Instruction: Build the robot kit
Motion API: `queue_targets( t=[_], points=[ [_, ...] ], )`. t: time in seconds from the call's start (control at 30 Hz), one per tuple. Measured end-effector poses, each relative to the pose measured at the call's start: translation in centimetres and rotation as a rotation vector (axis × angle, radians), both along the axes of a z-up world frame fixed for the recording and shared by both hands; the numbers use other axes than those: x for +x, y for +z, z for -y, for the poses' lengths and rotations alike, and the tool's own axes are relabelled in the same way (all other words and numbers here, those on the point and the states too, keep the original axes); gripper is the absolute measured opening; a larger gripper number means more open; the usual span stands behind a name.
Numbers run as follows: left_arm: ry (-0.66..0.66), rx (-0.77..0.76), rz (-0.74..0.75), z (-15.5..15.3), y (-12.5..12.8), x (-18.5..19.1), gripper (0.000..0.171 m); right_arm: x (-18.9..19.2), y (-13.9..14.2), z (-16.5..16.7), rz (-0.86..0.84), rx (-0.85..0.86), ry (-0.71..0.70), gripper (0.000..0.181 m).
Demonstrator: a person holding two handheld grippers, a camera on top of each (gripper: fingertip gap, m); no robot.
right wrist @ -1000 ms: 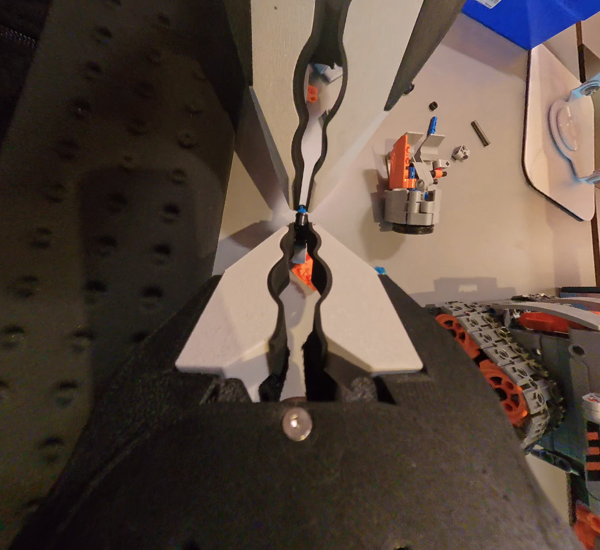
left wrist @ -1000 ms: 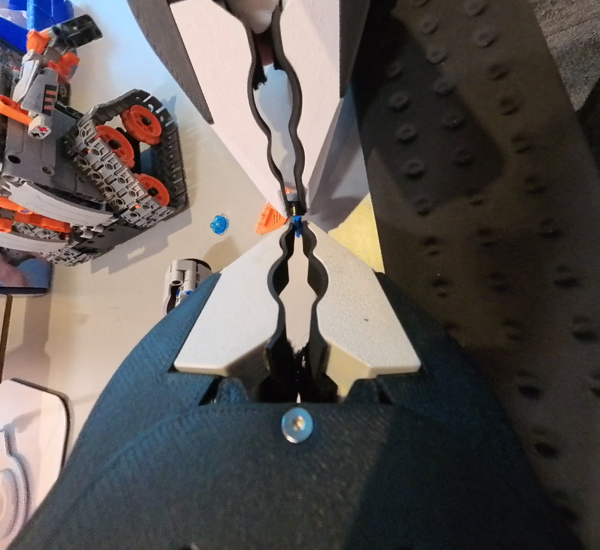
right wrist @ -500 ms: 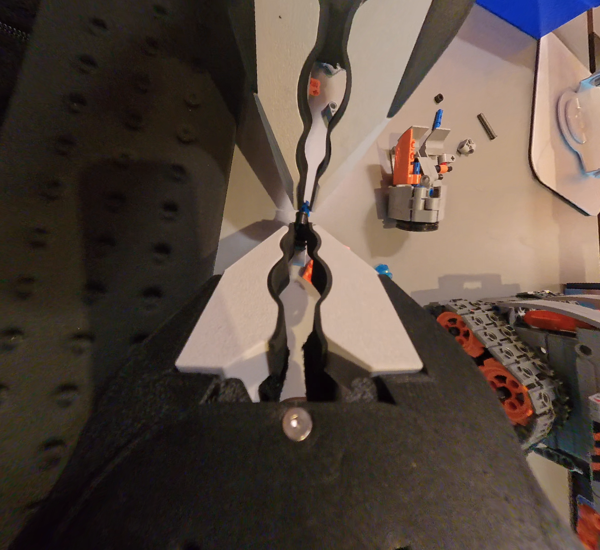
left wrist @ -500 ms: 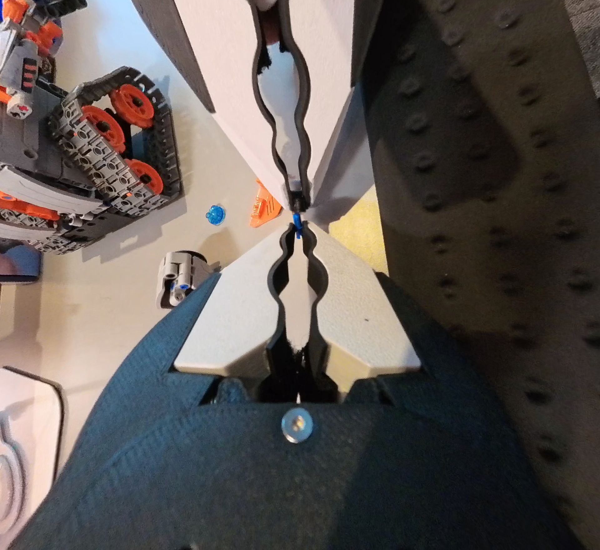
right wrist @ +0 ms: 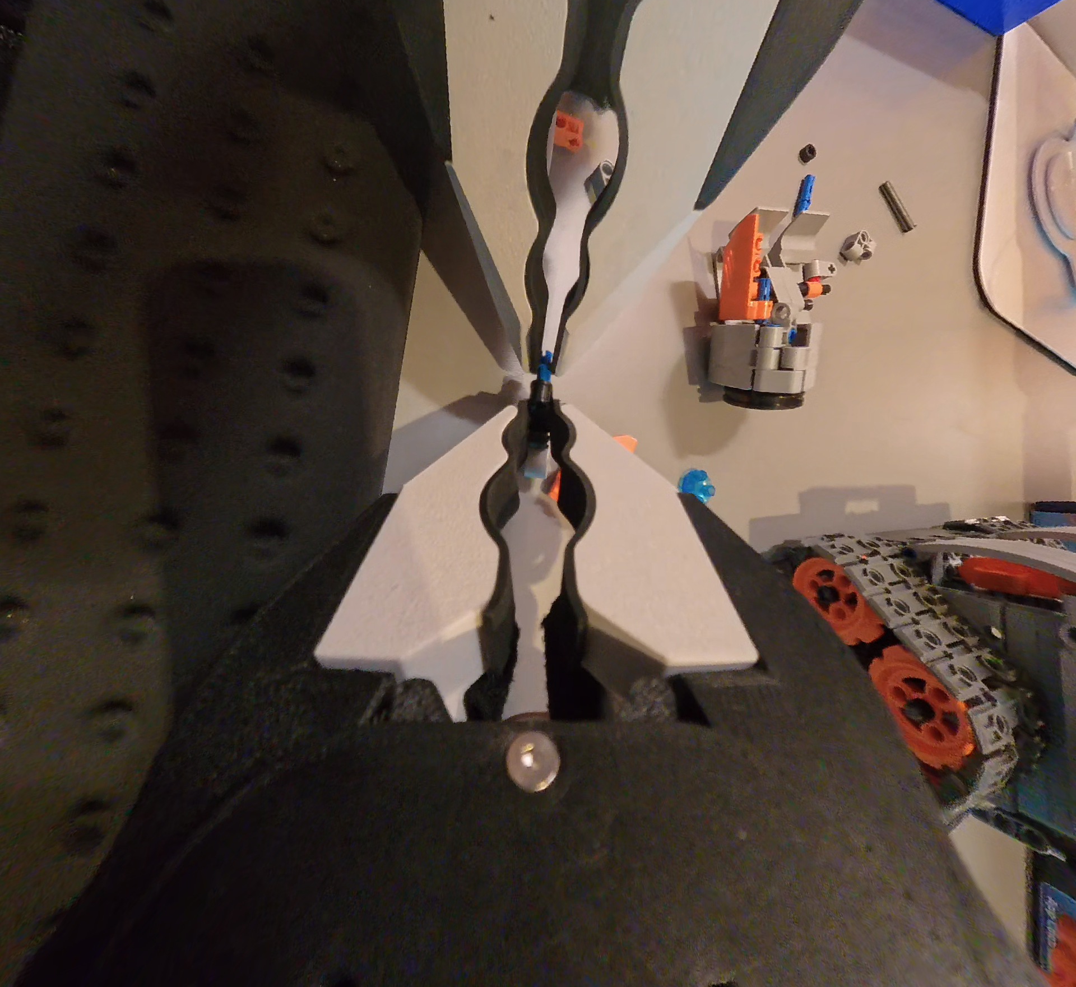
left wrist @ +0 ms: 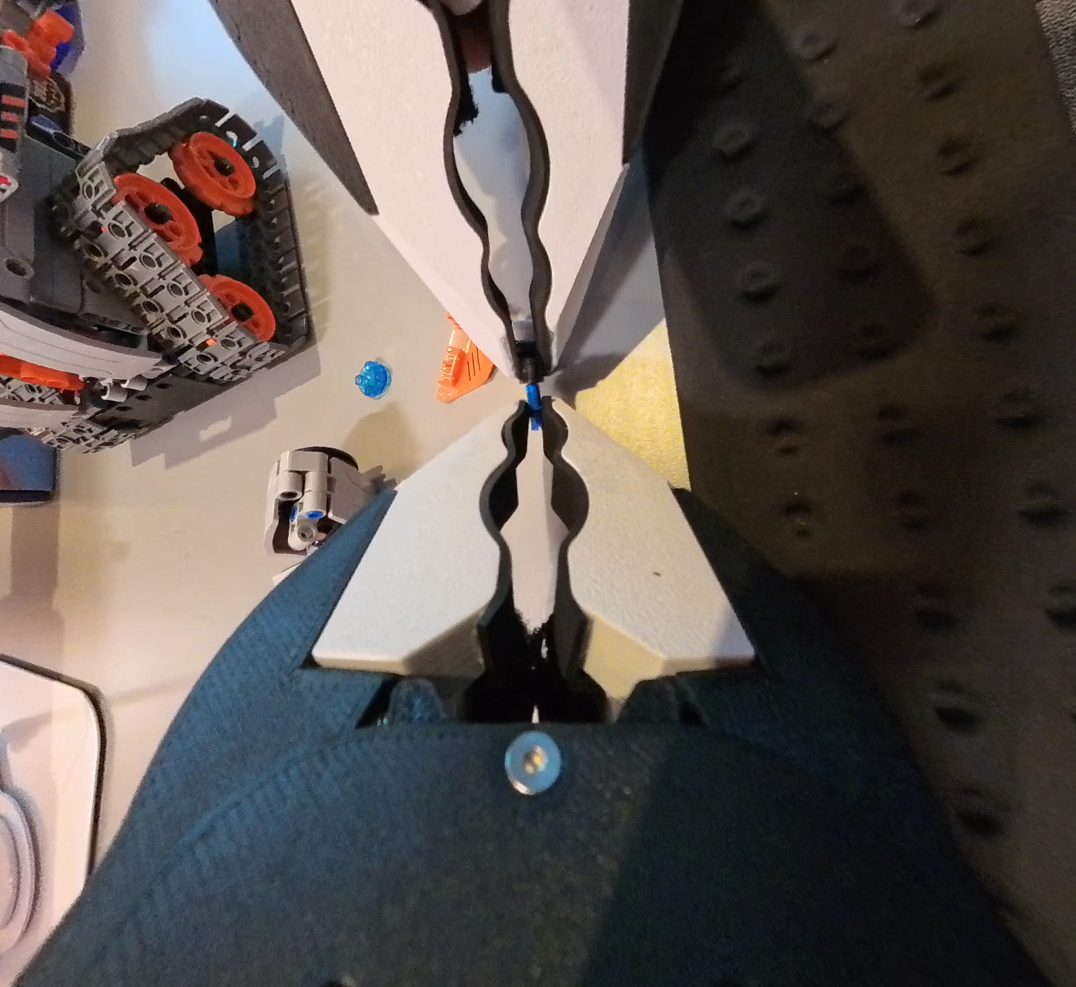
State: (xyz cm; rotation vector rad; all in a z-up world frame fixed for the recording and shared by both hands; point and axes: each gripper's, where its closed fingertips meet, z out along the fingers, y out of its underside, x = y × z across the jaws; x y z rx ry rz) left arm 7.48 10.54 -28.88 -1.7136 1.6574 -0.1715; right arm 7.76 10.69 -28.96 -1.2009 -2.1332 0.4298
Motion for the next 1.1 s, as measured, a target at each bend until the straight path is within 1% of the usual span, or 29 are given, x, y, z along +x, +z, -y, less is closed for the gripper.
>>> queue_targets(
  t=[0.53, 0.67, 0.77, 0.93, 1.03, 1.07, 1.1],
  points=[
    [0.017, -0.019, -0.008, -0.1, -0.2, -0.1, 0.001, -0.1, -0.1, -0.2, 0.011, 0.000, -0.014, 0.004],
    [0.023, -0.017, -0.003, -0.2, -0.1, -0.1, 0.001, -0.1, -0.2, -0.2, 0.020, 0.034, -0.014, 0.004],
    [0.026, -0.010, -0.005, -0.2, -0.1, -0.1, 0.001, -0.2, -0.2, -0.4, 0.029, 0.101, -0.021, 0.004],
    [0.029, 0.029, -0.004, -0.3, 0.0, -0.1, 0.001, -0.2, -0.3, -0.5, 0.027, 0.156, -0.029, 0.004],
    [0.021, 0.062, 0.041, -0.2, 1.0, 0.4, 0.000, -0.3, -0.3, -0.3, 0.018, 0.144, -0.016, 0.004],
    [0.025, 0.086, 0.026, -0.4, 1.1, 0.3, 0.000, -0.5, -0.2, 0.1, 0.011, 0.132, -0.004, 0.004],
    [0.024, 0.108, -0.033, -0.5, 0.5, -0.1, 0.000, -0.5, -0.3, 0.1, 0.013, 0.132, -0.003, 0.004]
  ],
)
